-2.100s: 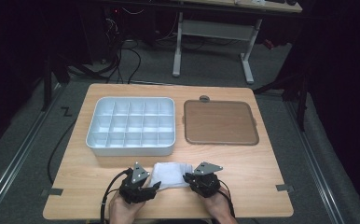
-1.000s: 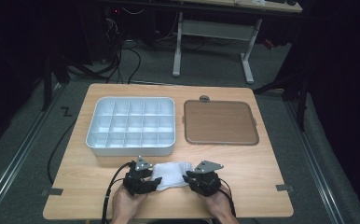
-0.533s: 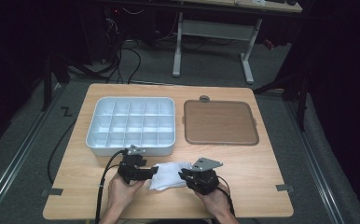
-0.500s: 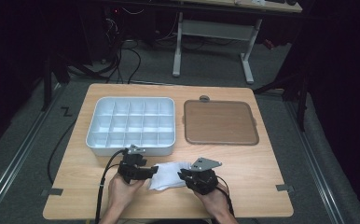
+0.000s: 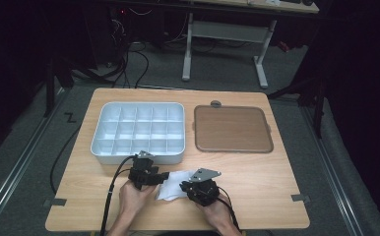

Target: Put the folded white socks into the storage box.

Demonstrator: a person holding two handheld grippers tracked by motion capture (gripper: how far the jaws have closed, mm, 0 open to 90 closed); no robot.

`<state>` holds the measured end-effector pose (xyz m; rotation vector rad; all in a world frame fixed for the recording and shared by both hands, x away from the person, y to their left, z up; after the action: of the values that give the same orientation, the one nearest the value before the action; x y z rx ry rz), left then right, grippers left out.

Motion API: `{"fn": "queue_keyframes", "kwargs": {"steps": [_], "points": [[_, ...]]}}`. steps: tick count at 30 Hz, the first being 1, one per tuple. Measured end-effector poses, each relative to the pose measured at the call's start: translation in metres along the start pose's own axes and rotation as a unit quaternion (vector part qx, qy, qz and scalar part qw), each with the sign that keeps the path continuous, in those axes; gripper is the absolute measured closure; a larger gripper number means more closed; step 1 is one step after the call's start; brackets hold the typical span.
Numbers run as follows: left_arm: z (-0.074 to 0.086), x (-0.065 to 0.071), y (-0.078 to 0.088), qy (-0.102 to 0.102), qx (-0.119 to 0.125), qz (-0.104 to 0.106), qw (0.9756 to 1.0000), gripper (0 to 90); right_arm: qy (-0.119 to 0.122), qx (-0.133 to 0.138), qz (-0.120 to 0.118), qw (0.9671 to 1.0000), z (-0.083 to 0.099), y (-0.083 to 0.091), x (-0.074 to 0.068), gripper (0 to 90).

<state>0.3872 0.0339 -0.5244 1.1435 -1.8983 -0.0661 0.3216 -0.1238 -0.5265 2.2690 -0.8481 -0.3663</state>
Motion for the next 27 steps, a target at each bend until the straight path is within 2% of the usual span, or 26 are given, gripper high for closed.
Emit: {"fn": "queue_keyframes", "kwargs": {"steps": [5, 8, 14, 18, 21, 22, 27], "points": [[0.006, 0.000, -0.006, -0.001, -0.011, -0.007, 0.9999, 45.4, -0.002, -0.003, 0.002, 1.0000, 0.003, -0.004, 0.000, 83.6], [0.006, -0.001, -0.008, 0.002, -0.008, -0.009, 0.9999, 45.6, 0.000, -0.008, 0.004, 1.0000, 0.005, -0.005, 0.000, 84.0], [0.008, 0.000, -0.008, -0.012, -0.005, -0.013, 0.9998, 48.8, 0.003, -0.009, 0.006, 0.9999, 0.007, -0.006, 0.000, 84.2], [0.010, 0.001, -0.007, -0.013, -0.016, -0.009, 0.9998, 54.4, 0.004, -0.010, 0.007, 0.9999, 0.008, -0.006, -0.001, 84.3], [0.012, 0.002, -0.007, -0.024, -0.020, -0.005, 0.9995, 60.8, 0.001, -0.012, 0.006, 0.9999, 0.008, -0.006, -0.001, 84.3], [0.013, 0.003, -0.007, -0.026, -0.019, -0.005, 0.9995, 65.3, -0.001, -0.011, 0.005, 0.9999, 0.008, -0.006, 0.000, 84.3], [0.017, 0.004, -0.006, -0.031, -0.011, 0.001, 0.9994, 73.3, 0.000, -0.011, 0.004, 0.9999, 0.009, -0.006, 0.000, 84.4]]}}
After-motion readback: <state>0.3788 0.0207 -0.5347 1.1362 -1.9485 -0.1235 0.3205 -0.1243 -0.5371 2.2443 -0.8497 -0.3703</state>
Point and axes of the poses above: each handheld gripper's, and its own axes: y roughly backward along the jaws, z roughly out of its underside, x roughly to its right, the point moved 2 cm from there along -y, roughly forward along the jaws, and after that the axes turned 3 degrees about y, right-handed, at the moved point
